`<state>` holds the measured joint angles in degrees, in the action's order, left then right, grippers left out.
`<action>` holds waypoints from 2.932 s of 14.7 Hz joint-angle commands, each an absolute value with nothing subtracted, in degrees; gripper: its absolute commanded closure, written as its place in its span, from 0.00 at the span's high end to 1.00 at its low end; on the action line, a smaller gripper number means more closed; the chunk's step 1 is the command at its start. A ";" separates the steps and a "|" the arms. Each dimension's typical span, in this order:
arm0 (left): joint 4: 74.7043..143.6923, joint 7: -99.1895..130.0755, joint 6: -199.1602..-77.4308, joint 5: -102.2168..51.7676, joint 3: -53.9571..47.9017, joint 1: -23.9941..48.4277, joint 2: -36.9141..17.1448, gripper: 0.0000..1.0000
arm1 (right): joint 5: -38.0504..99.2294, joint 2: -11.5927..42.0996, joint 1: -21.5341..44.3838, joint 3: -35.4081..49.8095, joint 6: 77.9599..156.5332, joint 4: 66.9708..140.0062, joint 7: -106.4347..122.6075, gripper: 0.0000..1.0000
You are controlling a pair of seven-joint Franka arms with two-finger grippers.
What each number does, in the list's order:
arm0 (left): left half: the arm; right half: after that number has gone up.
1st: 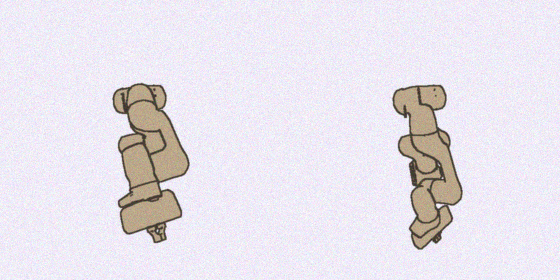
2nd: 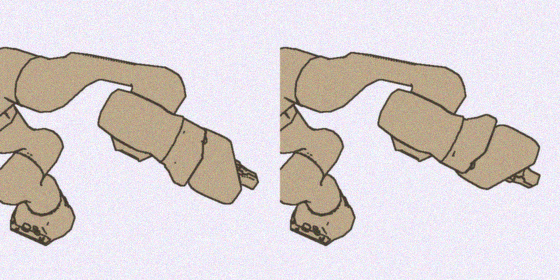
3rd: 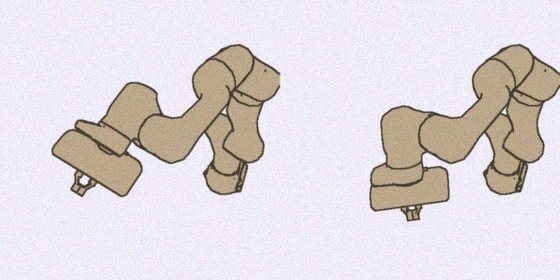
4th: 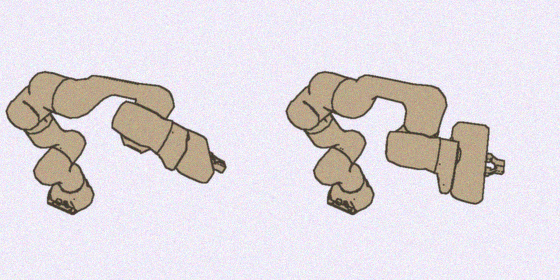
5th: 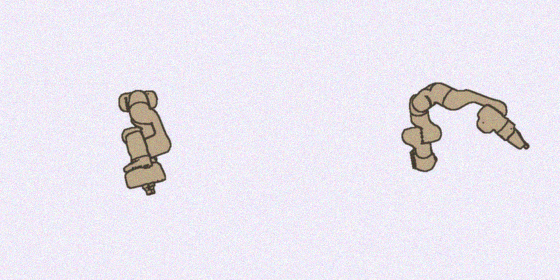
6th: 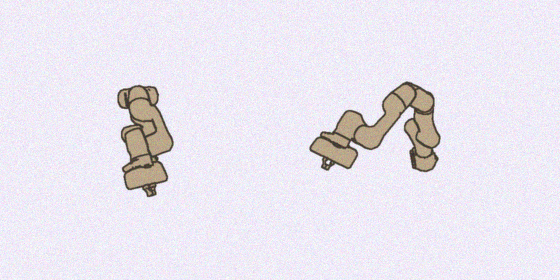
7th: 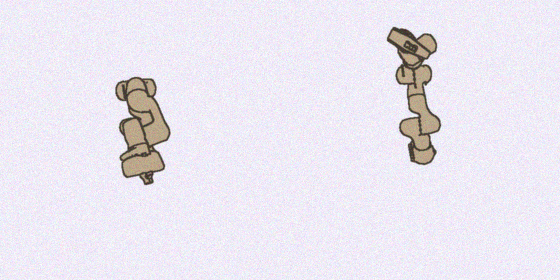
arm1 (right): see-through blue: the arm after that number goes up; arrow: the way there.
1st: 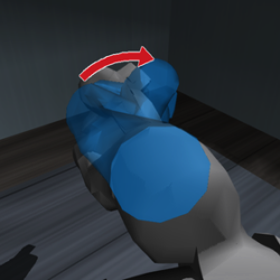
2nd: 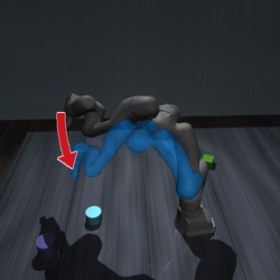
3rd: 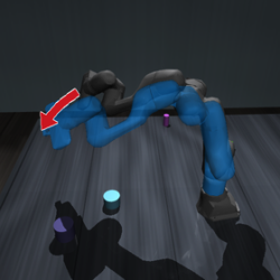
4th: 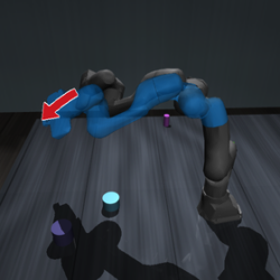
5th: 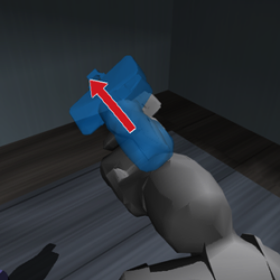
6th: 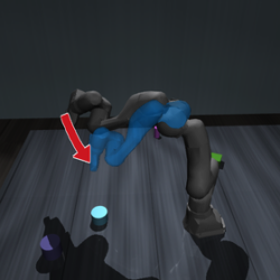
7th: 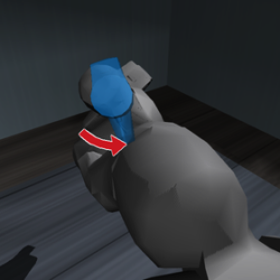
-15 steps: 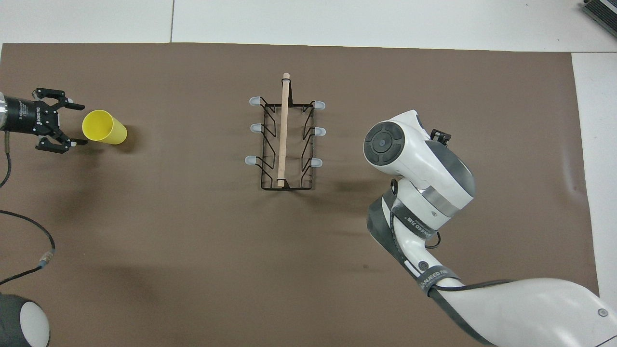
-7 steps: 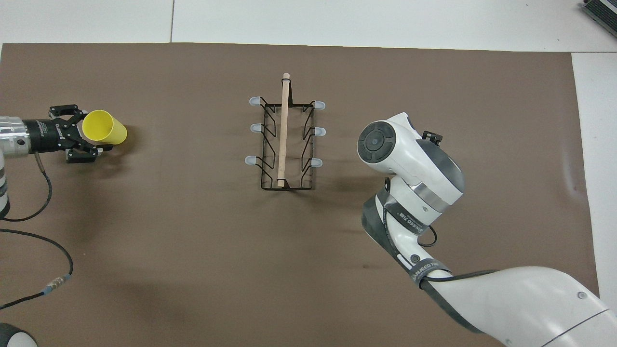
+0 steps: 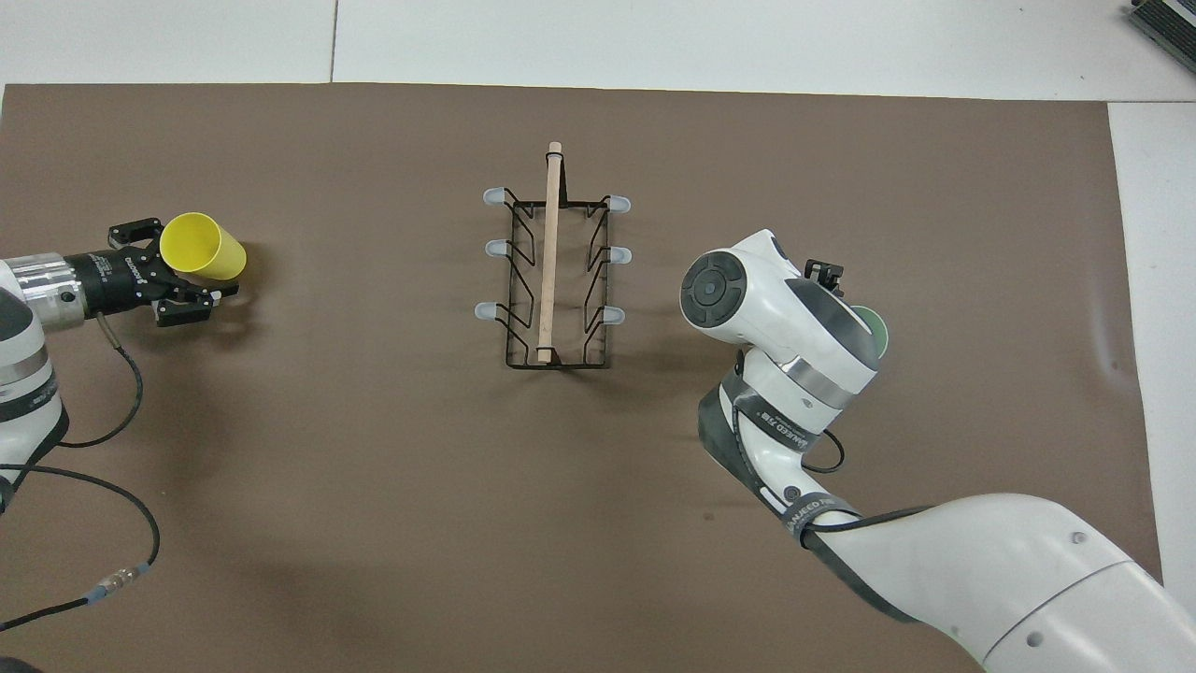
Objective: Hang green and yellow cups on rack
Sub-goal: 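Lift the yellow cup with the left gripper while the right gripper lifts the green cup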
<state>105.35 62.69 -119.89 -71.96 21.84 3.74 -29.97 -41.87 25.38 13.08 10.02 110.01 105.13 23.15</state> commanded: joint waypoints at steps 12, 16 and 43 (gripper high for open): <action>102.76 56.78 -130.77 -71.81 21.54 10.55 -26.81 0.00 | -45.88 24.96 12.48 10.37 108.55 108.63 27.25 1.00; 96.69 57.48 -133.86 -64.71 21.27 11.25 -27.24 0.00 | -46.76 24.87 12.39 10.37 108.54 109.16 27.42 1.00; 101.16 60.02 -134.39 -29.39 16.62 14.41 -11.61 0.00 | -9.00 9.24 10.81 12.75 108.89 102.74 31.99 0.00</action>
